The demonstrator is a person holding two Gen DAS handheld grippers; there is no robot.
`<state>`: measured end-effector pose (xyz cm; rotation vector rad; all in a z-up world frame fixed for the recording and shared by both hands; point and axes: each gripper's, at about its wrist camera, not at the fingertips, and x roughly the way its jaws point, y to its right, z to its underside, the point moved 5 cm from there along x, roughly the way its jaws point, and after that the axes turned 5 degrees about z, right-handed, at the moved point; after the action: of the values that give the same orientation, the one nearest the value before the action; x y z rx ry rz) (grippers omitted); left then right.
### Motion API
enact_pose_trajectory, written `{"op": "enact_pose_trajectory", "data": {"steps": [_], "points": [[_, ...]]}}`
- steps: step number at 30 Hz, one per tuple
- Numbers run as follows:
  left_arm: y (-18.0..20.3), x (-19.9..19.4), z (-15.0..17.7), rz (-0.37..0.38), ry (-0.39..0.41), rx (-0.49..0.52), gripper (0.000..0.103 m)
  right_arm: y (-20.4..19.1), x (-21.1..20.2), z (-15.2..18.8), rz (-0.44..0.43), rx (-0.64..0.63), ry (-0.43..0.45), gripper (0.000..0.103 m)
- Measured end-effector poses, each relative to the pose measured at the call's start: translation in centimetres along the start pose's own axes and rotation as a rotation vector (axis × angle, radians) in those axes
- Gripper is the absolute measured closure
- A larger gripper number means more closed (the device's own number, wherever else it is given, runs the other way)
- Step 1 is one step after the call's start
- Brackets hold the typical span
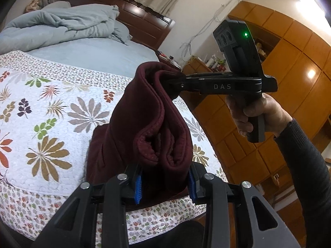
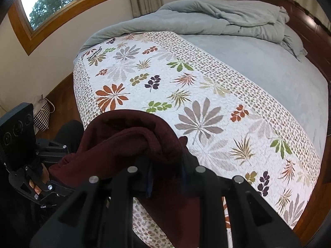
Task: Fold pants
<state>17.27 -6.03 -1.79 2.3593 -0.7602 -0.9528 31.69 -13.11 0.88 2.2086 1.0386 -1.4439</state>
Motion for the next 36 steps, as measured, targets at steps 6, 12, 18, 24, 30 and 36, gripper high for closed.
{"op": "enact_pose_trajectory", "data": {"steps": [6,12,18,24,30,36], "points": [[1.7,2.2,0.9,0.011,-0.040,0.038,0.070,1.4,-0.6,2.6,0.016,0.015,0.016,0.084],[2.8,4.7,1.8,0.022,-0.081,0.060,0.070,3.0,-0.6,5.3,0.032,0.025,0.031,0.084],[3.6,7.0,2.6,0.025,-0.119,0.080,0.070,4.7,-0.3,7.7,0.045,0.048,0.051,0.084],[4.3,9.0,3.5,0.031,-0.157,0.094,0.070,6.3,-0.2,9.9,0.055,0.062,0.064,0.085],[4.8,10.4,4.0,0.033,-0.185,0.103,0.070,7.3,0.2,11.2,0.051,0.082,0.067,0.084],[5.1,11.4,4.4,0.033,-0.204,0.110,0.070,7.8,0.5,12.2,0.047,0.095,0.072,0.084]]}}
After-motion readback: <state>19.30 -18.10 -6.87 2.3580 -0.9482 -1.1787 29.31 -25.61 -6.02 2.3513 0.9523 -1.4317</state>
